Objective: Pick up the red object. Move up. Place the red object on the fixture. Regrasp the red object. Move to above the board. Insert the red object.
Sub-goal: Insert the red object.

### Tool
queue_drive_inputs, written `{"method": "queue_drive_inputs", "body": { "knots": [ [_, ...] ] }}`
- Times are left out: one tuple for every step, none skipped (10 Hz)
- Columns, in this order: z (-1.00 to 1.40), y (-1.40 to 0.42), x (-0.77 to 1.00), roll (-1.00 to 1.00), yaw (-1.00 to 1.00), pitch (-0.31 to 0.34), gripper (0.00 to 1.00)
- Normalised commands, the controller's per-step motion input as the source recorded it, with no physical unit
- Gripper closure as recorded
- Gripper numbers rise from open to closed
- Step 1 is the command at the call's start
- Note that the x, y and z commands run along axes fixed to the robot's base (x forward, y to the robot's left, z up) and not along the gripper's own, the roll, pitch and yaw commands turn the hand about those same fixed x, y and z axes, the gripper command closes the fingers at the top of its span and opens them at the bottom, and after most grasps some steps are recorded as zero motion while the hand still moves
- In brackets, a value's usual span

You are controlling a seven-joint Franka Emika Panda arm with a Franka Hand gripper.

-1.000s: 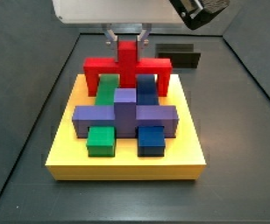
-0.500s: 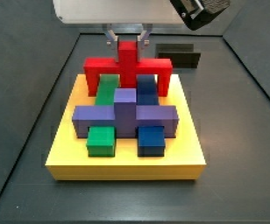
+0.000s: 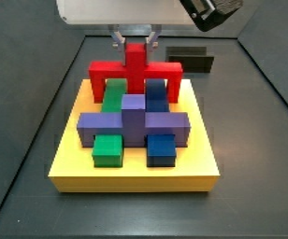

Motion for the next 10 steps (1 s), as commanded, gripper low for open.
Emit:
{"method": "queue_drive_inputs", "body": {
  "knots": [
    [-0.17, 0.0, 0.0, -0.03, 0.13, 0.0, 1.0],
    [-0.18, 0.0, 0.04, -0.03, 0.25, 0.0, 1.0],
    [-0.12, 0.0, 0.04, 0.0, 0.21, 0.0, 1.0],
    [-0.12, 0.0, 0.08, 0.0, 0.2, 0.0, 1.0],
    [-0.09, 0.0, 0.04, 0.0, 0.0, 0.0, 1.0],
    [-0.13, 0.0, 0.02, 0.0, -0.06, 0.0, 1.0],
    [-0.33, 0.0, 0.13, 0.0, -0.27, 0.0, 1.0],
    [-0.27, 0.0, 0.08, 0.0, -0.27, 0.0, 1.0],
    [-0.4, 0.0, 0.03, 0.0, -0.21, 0.0, 1.0],
    [-0.59, 0.0, 0.02, 0.0, -0.12, 0.0, 1.0]
  ]
}}
